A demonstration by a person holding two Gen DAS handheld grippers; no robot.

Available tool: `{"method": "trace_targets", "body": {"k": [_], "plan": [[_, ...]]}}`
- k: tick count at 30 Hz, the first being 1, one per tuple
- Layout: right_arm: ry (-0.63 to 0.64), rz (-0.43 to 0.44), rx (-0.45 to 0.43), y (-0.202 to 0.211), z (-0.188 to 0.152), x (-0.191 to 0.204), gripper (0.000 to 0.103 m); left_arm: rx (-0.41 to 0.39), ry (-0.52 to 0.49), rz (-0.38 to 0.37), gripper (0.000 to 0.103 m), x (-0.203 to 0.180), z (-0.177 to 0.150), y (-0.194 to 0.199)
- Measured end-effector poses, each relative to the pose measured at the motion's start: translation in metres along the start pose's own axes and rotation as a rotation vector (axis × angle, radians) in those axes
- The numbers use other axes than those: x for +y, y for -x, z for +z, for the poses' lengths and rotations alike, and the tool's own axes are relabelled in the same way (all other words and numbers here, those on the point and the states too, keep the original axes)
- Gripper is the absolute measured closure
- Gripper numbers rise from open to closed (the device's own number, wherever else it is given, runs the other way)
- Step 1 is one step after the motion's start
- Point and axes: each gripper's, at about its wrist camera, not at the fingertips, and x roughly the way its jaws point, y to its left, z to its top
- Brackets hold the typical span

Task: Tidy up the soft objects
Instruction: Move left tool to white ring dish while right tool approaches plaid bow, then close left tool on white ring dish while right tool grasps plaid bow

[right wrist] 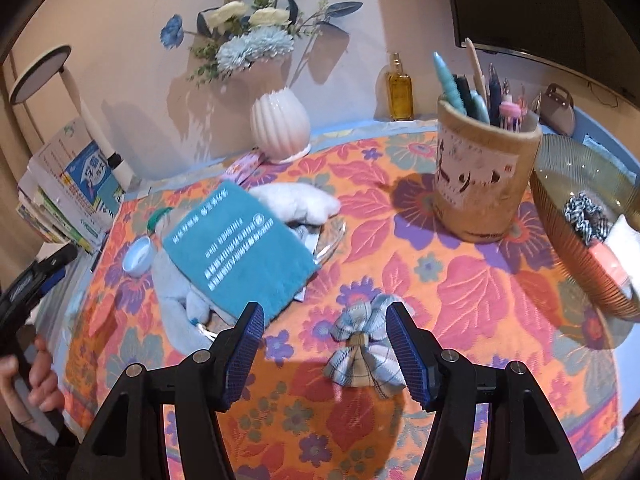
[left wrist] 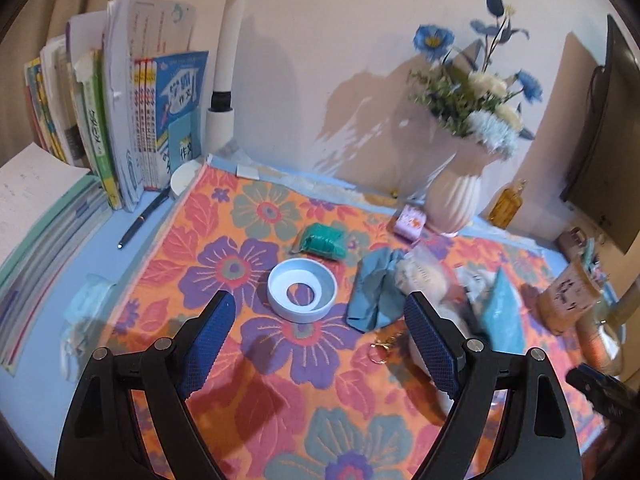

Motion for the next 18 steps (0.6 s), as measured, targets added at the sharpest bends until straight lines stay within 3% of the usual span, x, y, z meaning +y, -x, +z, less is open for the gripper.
{"method": "trace_targets", "body": {"k": [2, 10, 18], "plan": [[0.026, -0.055, -0.001, -0.008, -0.012, 0.001, 0.028, 0.012, -0.010, 0.018, 0.018, -0.001, -0.005, -0.011], [0.026, -0.114, 0.096, -0.044, -0.024, -0.011, 0.028, 0.085, -0.035, 0.091, 0.018, -0.004, -0.012, -0.058], [0.047, -0.154, 0.111, -0.055, -0.023, -0.008, 0.031, 0.148, -0.099, 0.149, 0.018, -0.011, -0.003, -0.100]]}}
